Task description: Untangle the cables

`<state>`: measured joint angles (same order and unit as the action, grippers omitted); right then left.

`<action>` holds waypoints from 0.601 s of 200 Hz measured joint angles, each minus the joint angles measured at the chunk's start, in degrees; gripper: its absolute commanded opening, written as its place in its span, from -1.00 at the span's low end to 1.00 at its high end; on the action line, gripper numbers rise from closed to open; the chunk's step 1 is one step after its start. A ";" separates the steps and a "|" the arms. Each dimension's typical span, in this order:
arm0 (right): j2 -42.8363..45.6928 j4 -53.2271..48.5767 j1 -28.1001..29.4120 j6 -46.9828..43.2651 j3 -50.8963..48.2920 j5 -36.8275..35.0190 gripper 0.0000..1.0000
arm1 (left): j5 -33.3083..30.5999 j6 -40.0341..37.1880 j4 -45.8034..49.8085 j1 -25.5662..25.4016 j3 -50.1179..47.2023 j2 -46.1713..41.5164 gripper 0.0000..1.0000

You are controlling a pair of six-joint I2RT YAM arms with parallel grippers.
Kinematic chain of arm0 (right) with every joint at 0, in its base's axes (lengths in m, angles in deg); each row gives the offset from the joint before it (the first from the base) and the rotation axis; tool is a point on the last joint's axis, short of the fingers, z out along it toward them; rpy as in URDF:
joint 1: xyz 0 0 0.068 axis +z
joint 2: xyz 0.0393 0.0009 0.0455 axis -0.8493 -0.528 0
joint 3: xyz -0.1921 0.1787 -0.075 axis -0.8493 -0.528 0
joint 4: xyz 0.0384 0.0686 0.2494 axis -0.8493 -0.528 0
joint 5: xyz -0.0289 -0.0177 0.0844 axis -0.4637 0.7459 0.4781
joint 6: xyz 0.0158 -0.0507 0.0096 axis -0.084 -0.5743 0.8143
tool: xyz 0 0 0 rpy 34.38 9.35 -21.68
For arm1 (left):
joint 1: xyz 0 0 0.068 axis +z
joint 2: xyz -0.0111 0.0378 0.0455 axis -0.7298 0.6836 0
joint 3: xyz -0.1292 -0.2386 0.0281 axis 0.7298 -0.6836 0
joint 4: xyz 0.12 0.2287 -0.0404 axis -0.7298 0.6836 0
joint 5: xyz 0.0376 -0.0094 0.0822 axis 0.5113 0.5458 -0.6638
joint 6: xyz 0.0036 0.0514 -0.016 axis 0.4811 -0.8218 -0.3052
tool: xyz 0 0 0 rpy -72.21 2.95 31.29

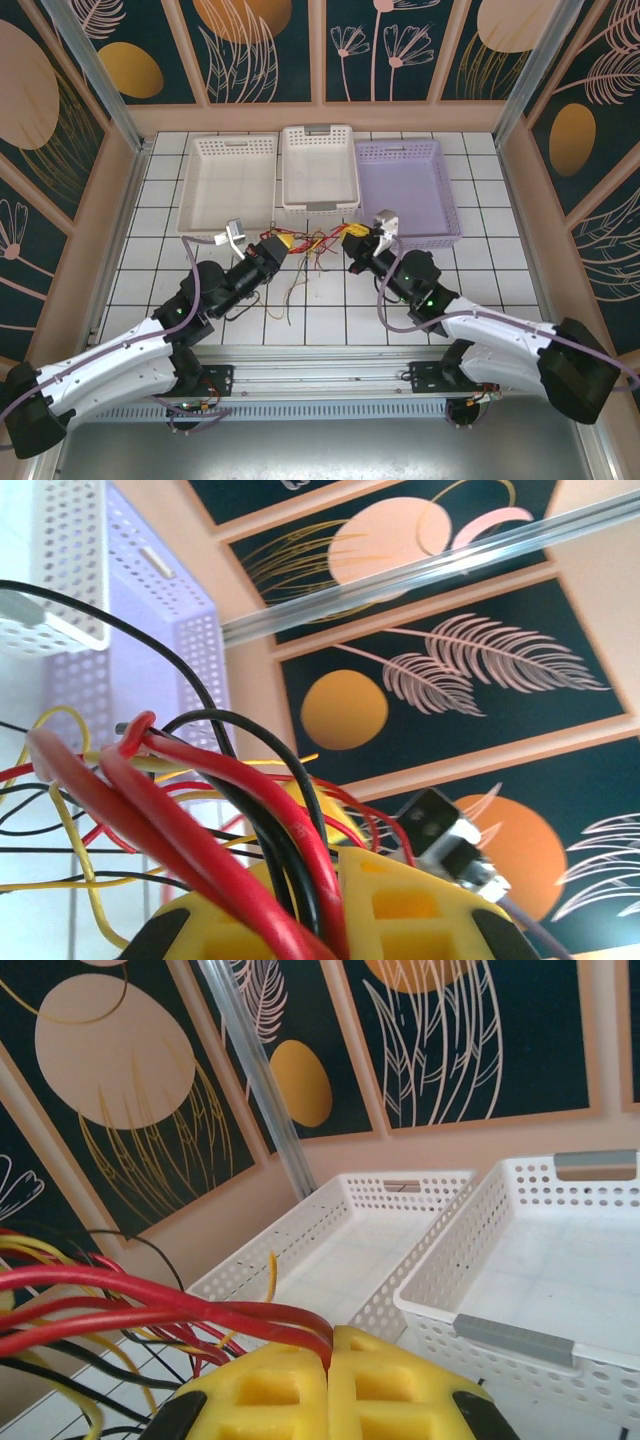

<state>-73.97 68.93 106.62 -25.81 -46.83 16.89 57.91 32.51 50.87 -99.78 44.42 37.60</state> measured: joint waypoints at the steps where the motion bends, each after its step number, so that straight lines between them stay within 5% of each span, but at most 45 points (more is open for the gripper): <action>1: 0.26 -0.26 -0.04 0.00 0.00 0.00 -1.00 | -0.07 -0.09 0.44 0.00 0.15 0.02 -1.00; 120: 16.68 -15.63 -7.26 4.81 -2.40 5.16 -1.00 | 0.02 -11.23 12.22 -0.04 4.61 12.52 0.10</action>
<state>-57.29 53.30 99.37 -21.00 -49.24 22.05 57.93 21.27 63.09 -99.82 49.04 50.12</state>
